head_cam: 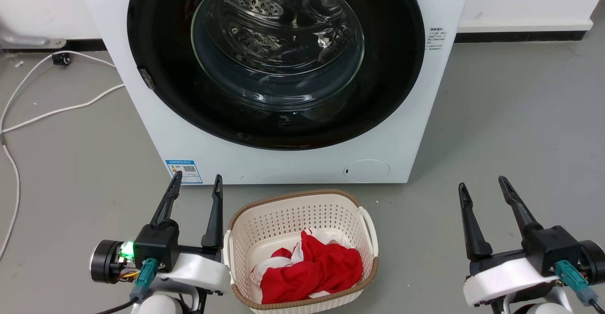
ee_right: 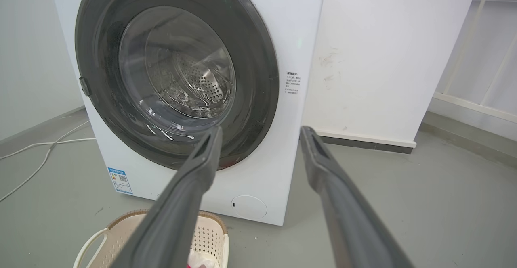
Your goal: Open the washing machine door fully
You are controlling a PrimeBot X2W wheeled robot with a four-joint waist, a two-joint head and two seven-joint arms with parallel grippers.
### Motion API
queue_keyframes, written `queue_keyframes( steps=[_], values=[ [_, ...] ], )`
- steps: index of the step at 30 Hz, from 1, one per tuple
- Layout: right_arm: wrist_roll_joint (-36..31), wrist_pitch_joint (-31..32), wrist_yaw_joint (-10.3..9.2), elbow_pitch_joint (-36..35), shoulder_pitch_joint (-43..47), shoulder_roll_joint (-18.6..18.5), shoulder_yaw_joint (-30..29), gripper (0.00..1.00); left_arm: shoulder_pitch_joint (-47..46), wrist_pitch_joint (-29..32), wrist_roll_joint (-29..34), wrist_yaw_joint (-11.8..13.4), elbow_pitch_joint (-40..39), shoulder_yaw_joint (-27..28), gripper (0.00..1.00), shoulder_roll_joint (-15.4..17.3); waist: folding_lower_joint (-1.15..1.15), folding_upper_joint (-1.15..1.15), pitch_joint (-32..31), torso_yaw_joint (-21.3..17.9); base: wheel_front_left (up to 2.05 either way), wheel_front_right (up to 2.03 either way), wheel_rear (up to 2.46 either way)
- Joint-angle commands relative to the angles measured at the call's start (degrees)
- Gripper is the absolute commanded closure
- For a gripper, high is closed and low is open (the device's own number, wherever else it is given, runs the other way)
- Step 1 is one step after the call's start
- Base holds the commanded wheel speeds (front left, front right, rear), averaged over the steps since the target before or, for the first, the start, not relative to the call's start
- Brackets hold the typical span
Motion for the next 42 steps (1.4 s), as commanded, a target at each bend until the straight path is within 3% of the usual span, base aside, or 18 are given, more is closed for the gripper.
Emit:
queue_keyframes(
  steps=[1,10,11,12,13,15,20,21,22,24,27,28,34,42],
  values=[
    [-0.1,-0.2,-0.02,-0.1,0.5,0.1,-0.1,0.0,-0.8,-0.2,0.1,-0.1,0.1,0.2,0.0,-0.2,0.0,0.0,0.0,0.0,0.0,0.0,0.0],
    [1.4,-0.2,-0.03,0.6,0.8,0.1,-0.9,0.0,-0.5,-0.2,0.0,-0.2,0.5,0.7,0.0,-0.5,0.0,0.0,0.2,0.1,0.0,0.0,0.0],
    [1.5,-0.2,-0.03,0.6,0.7,0.1,-1.0,0.25,-0.5,-0.2,0.0,-0.2,0.5,0.7,0.0,-0.5,0.0,0.0,0.2,0.1,0.0,0.0,0.0],
    [2.4,-0.3,-0.02,0.6,0.6,0.1,-1.0,0.89,-0.6,-0.2,0.0,-0.3,0.5,0.8,0.0,-0.6,0.0,0.0,0.2,0.1,0.0,0.0,0.0],
    [3.4,-0.4,-0.02,0.7,0.7,0.1,-1.0,1.0,-0.6,-0.2,0.0,-0.3,0.6,0.9,0.0,-0.6,0.0,0.0,0.2,0.1,0.0,0.0,0.0],
    [5.9,-0.7,-0.03,0.7,0.7,0.1,-1.1,1.0,-0.6,-0.2,-0.1,-0.3,0.6,1.0,0.0,-0.6,0.0,0.0,0.2,0.1,0.0,0.0,0.0],
    [33.3,-2.3,-0.02,2.4,-0.1,0.1,-0.9,1.0,-0.5,-0.2,-0.3,-0.3,0.6,1.2,0.0,-0.7,0.0,0.0,0.2,0.1,0.0,0.0,0.0],
    [33.3,-2.3,-0.02,2.4,-0.1,0.1,-0.9,1.0,-0.5,-0.2,-0.3,-0.3,0.6,1.2,0.0,-0.7,0.0,0.0,0.2,0.1,0.0,0.0,0.0],
    [45.0,-2.7,-0.02,2.9,-0.9,0.1,-0.4,1.0,-0.3,-0.2,-0.5,-0.3,0.7,1.4,0.0,-0.8,0.0,0.0,0.2,0.0,0.0,0.0,0.0],
    [57.8,-3.0,-0.02,3.4,-1.4,0.1,0.1,1.0,-0.1,-0.2,-0.5,-0.2,0.6,1.5,0.0,-0.9,0.0,0.0,0.2,0.0,0.0,0.0,0.0],
    [71.7,-2.8,-0.01,2.9,-3.1,0.1,0.7,1.0,0.0,-0.2,-0.8,-0.2,0.5,1.8,0.0,-1.0,0.0,0.0,0.4,-0.2,0.0,0.0,0.0],
    [71.7,-2.8,-0.01,2.9,-3.1,0.1,0.7,1.0,0.0,-0.2,-0.8,-0.2,0.5,1.8,0.0,-1.0,0.0,0.0,0.4,-0.2,0.0,0.0,0.0],
    [87.5,2.3,-0.01,1.5,-9.1,0.0,-1.6,1.0,-1.0,-0.2,-0.8,0.0,-0.4,2.5,0.0,-1.2,0.0,0.0,1.9,-0.9,0.0,0.0,0.0],
    [98.3,11.0,-0.01,10.1,-25.3,-6.8,-5.9,1.0,-3.3,-0.2,-0.7,-0.3,-1.3,3.1,0.0,-1.3,0.0,0.0,4.9,-0.8,0.0,0.0,0.0]
  ],
)
